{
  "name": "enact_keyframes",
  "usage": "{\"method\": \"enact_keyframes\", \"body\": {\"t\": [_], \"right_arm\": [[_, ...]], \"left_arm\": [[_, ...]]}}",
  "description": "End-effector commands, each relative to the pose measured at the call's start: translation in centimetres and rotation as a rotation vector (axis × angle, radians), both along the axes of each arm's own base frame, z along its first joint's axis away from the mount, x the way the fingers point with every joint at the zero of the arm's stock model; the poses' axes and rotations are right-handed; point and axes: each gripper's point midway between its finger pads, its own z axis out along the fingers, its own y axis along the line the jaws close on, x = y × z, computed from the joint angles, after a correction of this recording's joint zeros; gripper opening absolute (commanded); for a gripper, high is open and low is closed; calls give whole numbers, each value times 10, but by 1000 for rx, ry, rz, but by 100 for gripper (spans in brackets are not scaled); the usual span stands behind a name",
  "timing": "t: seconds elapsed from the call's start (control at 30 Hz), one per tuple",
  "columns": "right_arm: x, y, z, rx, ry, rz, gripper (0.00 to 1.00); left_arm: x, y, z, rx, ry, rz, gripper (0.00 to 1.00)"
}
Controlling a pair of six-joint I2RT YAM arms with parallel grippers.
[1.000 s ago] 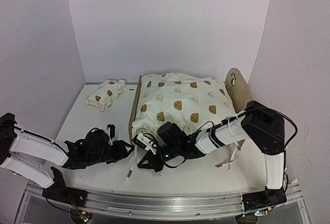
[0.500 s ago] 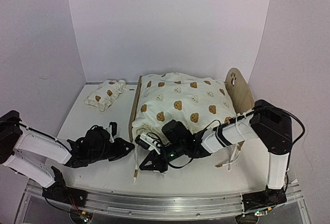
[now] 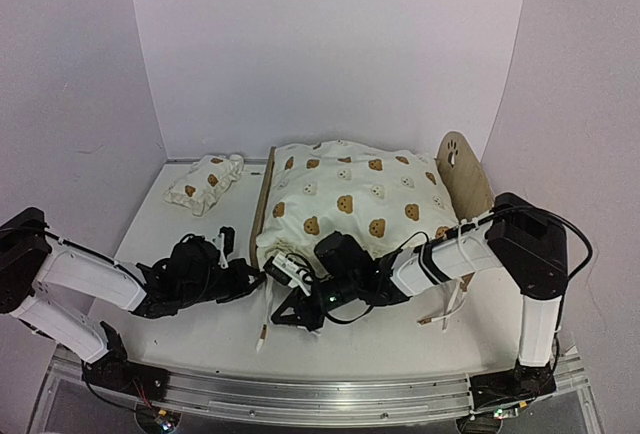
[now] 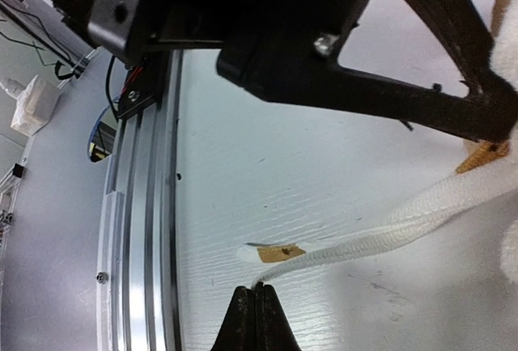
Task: Set up the pet bed
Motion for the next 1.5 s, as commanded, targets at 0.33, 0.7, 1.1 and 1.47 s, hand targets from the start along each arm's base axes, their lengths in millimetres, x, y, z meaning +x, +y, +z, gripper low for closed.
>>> {"method": "enact_keyframes", "body": {"t": [0.33, 0.7, 1.1, 1.47], "right_arm": [[68, 3, 59, 15, -171, -343, 0], [50, -2, 58, 54, -172, -259, 0], [45, -6, 73, 149, -178, -269, 0], [42, -10, 73, 149, -174, -265, 0]], "left_arm": [[-9, 10, 30, -90, -74, -14, 0], [-36, -59, 118, -248, -205, -405, 0], [-23, -4, 78, -192, -80, -105, 45], [6, -10, 69, -22, -174, -62, 52]]}}
